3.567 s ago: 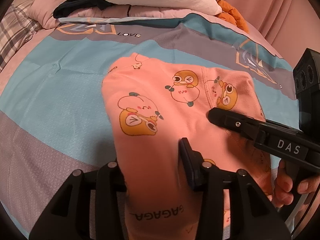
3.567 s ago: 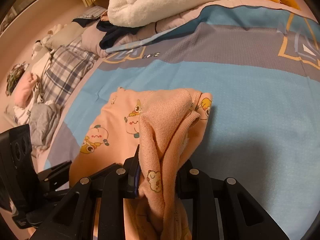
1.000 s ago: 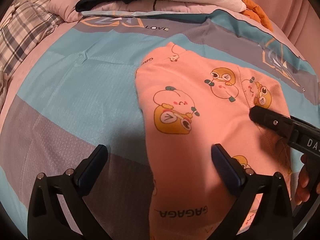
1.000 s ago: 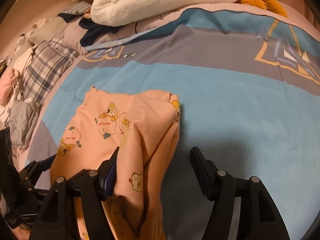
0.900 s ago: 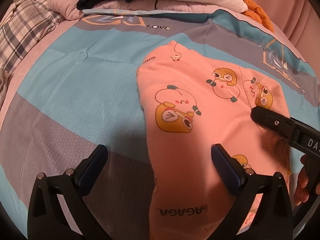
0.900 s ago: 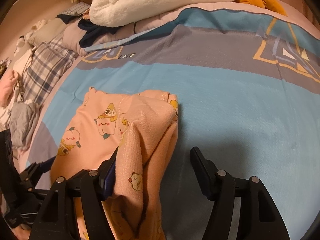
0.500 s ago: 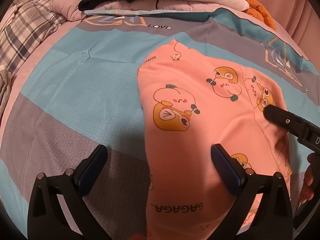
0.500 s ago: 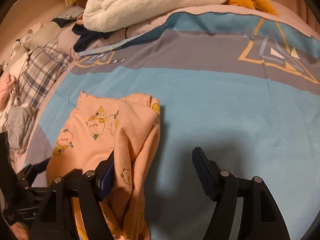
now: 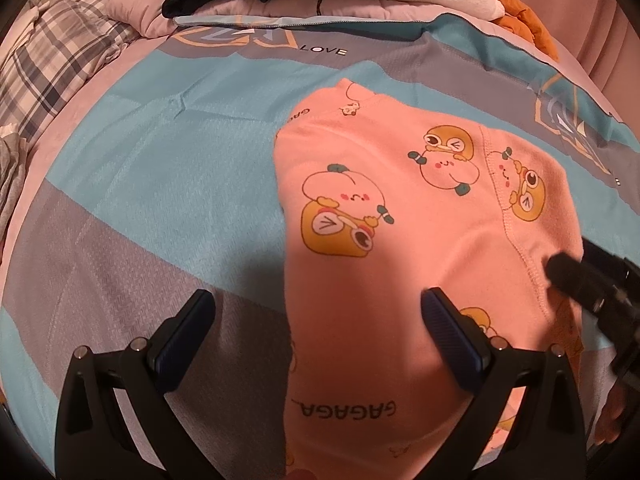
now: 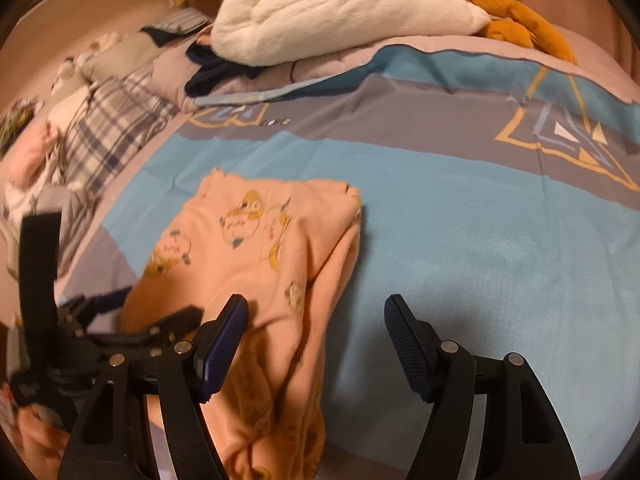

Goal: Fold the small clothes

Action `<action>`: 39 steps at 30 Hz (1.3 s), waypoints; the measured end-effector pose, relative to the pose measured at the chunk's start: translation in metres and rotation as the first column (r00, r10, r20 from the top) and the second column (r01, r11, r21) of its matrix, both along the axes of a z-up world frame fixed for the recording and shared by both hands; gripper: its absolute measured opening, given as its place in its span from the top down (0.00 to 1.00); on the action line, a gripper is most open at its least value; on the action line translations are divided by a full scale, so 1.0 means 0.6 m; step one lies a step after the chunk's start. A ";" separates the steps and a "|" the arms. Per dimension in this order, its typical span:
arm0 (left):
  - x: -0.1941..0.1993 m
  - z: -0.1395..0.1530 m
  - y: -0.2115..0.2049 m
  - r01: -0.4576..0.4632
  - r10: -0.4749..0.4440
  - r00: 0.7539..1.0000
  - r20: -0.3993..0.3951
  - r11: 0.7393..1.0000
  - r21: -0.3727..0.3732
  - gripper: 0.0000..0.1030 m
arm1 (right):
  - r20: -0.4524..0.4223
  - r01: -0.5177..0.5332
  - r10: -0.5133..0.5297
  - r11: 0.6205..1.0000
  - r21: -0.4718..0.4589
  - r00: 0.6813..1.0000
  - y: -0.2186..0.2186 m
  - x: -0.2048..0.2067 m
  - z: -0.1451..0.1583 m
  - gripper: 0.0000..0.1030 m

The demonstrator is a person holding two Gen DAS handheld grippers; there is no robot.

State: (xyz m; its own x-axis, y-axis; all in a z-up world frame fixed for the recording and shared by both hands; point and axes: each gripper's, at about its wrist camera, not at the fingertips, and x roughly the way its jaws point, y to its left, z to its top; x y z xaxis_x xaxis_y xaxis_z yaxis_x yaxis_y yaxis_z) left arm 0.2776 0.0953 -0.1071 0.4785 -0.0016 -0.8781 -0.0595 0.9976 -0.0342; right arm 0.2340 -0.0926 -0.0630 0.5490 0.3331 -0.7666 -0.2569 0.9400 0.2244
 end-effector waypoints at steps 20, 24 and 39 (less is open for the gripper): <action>-0.054 0.020 0.000 -0.014 0.012 0.999 0.043 0.999 0.042 0.00 | 0.003 0.017 -0.017 0.999 -0.043 1.000 -0.024 -0.043 -0.011 0.32; -0.067 0.026 -0.003 -0.014 0.010 0.998 0.062 0.998 0.065 0.00 | 0.024 -0.002 0.003 1.000 -0.026 1.000 -0.025 -0.055 -0.003 0.32; -0.111 0.036 -0.012 -0.018 0.010 0.997 0.074 0.994 0.109 0.00 | -0.006 -0.004 0.003 0.996 -0.086 1.000 -0.020 -0.084 -0.025 0.32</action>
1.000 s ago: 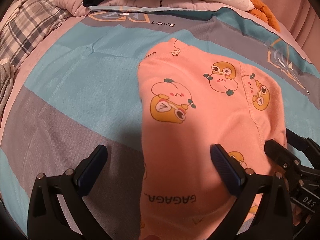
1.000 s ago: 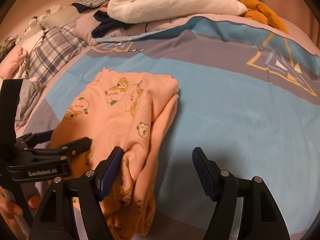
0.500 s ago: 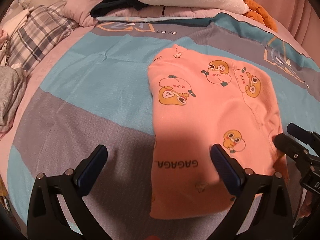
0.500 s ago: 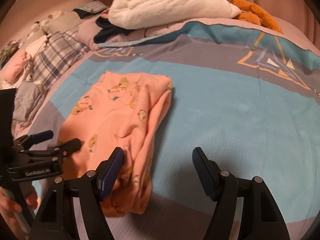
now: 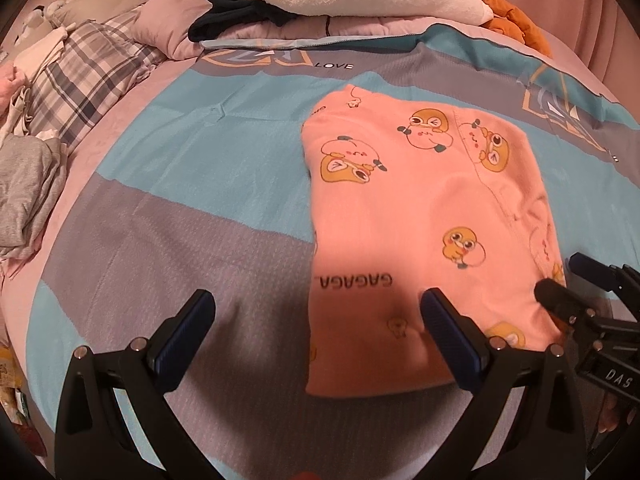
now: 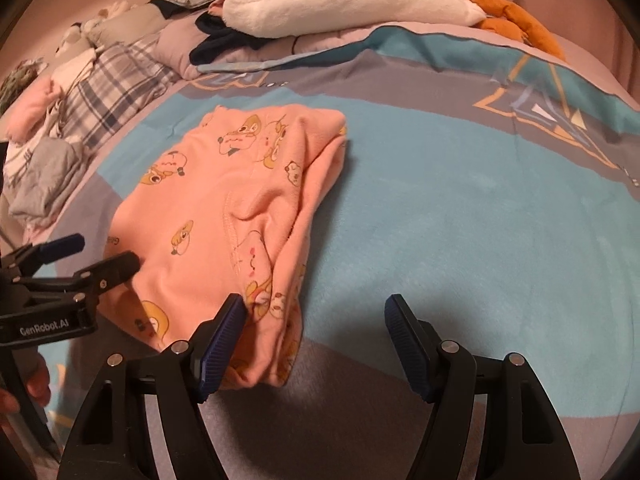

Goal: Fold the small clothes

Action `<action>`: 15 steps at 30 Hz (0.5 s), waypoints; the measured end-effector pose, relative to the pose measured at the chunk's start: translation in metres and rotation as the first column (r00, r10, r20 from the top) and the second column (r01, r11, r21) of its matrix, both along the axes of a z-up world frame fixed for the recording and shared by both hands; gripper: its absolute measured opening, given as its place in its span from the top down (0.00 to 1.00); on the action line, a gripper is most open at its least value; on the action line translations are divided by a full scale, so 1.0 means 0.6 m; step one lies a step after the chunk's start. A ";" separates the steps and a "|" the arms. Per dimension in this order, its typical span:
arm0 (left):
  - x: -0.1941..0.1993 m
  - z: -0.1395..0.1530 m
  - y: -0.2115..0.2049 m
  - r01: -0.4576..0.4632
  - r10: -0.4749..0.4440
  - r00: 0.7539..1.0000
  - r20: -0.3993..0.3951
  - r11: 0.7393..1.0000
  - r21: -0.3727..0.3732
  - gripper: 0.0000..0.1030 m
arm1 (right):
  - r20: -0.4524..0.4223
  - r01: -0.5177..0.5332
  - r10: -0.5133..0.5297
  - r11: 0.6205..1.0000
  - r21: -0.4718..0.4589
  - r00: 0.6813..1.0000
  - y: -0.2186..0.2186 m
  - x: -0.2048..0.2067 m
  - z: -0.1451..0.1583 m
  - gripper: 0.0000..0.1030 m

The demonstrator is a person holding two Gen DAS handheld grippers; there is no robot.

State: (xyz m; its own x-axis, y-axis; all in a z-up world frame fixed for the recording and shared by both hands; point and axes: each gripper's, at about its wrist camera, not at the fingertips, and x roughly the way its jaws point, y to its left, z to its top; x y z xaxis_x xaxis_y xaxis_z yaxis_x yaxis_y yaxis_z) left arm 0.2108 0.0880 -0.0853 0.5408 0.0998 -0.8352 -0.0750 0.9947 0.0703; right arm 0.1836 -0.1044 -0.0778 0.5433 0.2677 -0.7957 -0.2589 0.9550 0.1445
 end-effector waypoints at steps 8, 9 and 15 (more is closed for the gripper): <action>-0.058 0.036 -0.013 0.012 -0.011 1.000 0.017 1.000 -0.008 0.00 | 0.059 -0.008 0.007 1.000 0.020 0.998 -0.003 -0.062 0.048 0.32; -0.068 0.042 -0.016 0.014 -0.013 1.000 0.018 1.000 -0.008 0.00 | 0.065 -0.006 0.004 1.000 0.024 0.998 -0.003 -0.074 0.055 0.32; -0.119 0.073 -0.027 0.028 -0.027 0.999 0.027 0.999 -0.029 0.00 | 0.067 -0.001 -0.001 1.000 0.026 0.998 0.004 -0.121 0.077 0.31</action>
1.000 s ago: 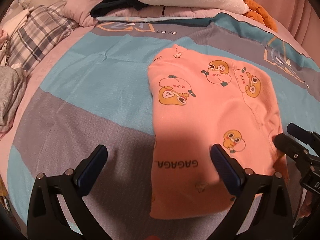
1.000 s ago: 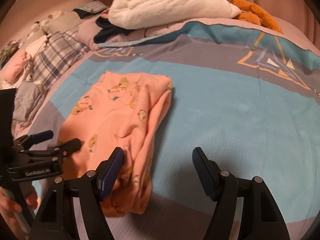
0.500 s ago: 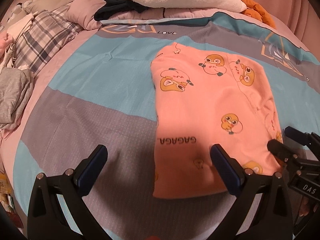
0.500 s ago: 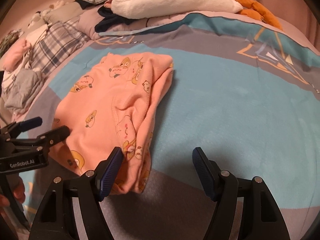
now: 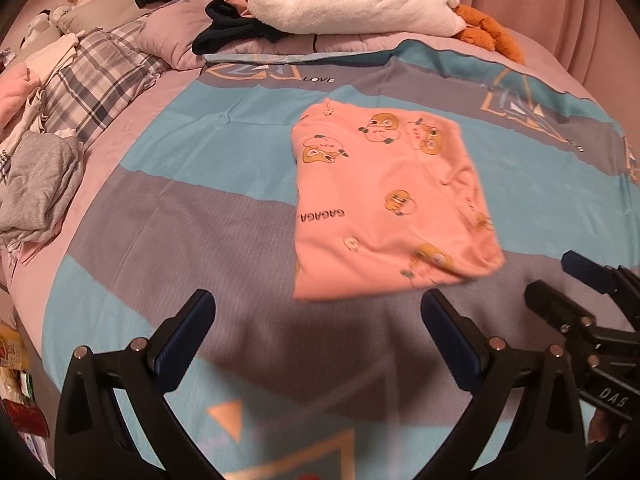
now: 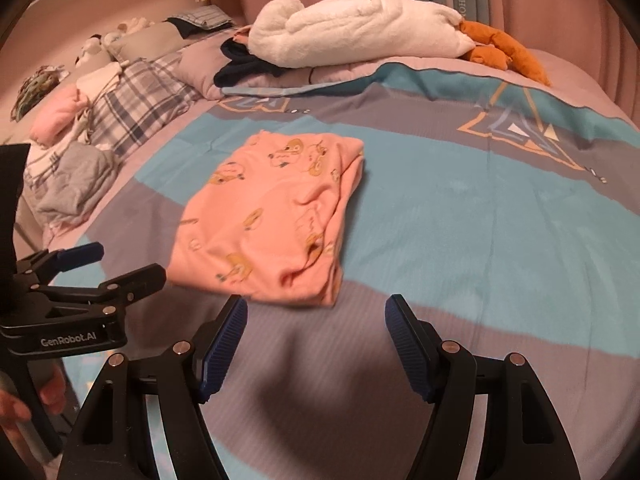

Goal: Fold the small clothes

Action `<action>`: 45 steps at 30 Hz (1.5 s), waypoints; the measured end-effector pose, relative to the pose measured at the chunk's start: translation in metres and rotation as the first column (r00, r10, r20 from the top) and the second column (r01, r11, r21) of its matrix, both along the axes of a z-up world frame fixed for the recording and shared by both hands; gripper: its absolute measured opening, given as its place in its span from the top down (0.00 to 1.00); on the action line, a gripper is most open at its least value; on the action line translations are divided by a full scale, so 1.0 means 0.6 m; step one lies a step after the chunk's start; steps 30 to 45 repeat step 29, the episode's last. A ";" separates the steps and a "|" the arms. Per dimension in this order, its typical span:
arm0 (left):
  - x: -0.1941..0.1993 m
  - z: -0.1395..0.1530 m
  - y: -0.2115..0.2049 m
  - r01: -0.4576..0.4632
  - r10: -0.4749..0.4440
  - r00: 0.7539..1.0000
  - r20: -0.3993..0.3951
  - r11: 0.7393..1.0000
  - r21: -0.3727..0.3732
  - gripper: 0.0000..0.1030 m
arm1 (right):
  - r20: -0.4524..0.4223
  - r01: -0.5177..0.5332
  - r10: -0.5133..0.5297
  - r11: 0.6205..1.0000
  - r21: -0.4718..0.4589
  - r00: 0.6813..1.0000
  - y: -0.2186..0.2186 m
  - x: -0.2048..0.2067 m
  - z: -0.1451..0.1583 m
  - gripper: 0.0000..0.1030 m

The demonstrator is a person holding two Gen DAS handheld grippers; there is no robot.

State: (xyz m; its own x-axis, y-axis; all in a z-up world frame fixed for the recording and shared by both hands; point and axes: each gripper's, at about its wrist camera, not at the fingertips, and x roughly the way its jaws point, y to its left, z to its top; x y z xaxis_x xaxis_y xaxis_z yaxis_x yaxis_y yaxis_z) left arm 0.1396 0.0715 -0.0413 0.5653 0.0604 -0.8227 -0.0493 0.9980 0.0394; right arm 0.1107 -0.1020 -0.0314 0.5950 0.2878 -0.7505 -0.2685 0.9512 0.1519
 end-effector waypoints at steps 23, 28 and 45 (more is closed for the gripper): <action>-0.115 0.072 0.005 -0.046 0.046 0.999 0.029 0.999 0.001 0.00 | 0.085 0.042 -0.039 0.999 -0.024 0.996 0.045 -0.104 0.093 0.03; -0.123 0.079 0.010 -0.053 0.053 0.998 0.039 0.999 -0.003 0.00 | 0.092 0.036 -0.032 0.999 -0.039 0.995 0.057 -0.109 0.097 0.03; -0.123 0.080 0.010 -0.053 0.053 0.998 0.040 0.999 -0.006 0.00 | 0.091 0.036 -0.033 0.999 -0.039 0.995 0.058 -0.109 0.097 0.03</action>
